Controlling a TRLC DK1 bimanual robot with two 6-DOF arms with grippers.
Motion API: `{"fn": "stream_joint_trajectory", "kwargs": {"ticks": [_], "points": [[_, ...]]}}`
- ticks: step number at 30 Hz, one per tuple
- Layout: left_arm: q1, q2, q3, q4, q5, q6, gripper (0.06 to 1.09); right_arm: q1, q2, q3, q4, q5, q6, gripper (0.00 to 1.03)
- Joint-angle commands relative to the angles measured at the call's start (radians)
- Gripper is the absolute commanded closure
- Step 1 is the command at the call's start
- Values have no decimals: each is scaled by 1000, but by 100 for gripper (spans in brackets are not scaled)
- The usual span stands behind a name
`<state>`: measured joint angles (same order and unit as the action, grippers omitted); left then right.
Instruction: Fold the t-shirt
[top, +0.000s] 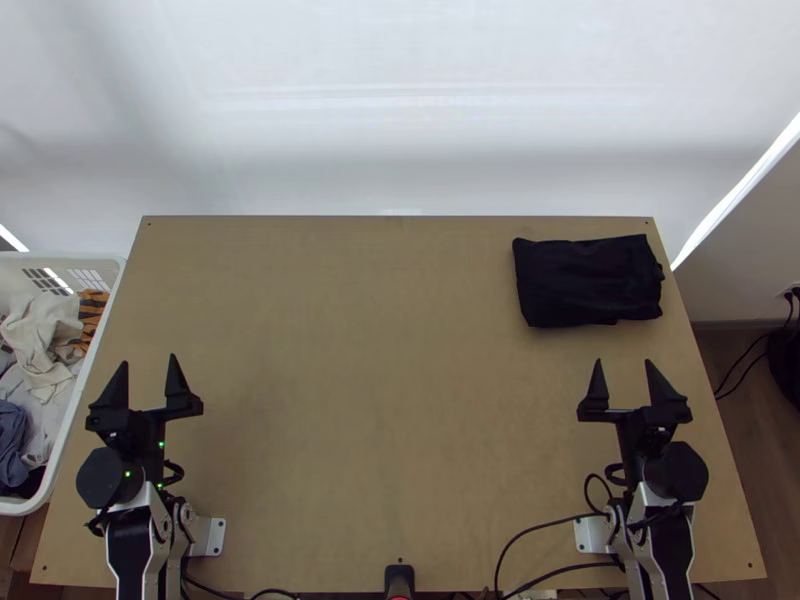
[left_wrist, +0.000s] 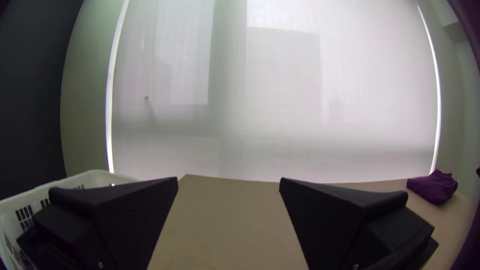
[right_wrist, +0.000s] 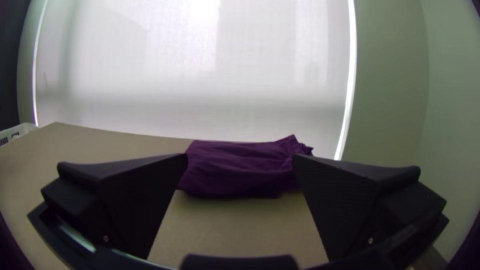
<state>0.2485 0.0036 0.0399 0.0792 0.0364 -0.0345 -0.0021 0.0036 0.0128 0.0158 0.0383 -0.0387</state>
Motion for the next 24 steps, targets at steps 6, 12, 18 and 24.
{"fn": "stream_joint_trajectory", "kwargs": {"ticks": [6, 12, 18, 24], "points": [[46, -4, -37, -84, -4, -61, 10, -53, -4, -5, -25, 8, 76, 4], [54, -2, -37, -85, -4, -58, 10, -53, -5, -5, -24, 8, 74, 4], [57, -4, -37, -84, -4, -53, 10, -53, -5, -5, -24, 8, 74, 4], [57, -2, -37, -84, -4, -53, 10, -53, -5, -5, -24, 8, 74, 4]]}}
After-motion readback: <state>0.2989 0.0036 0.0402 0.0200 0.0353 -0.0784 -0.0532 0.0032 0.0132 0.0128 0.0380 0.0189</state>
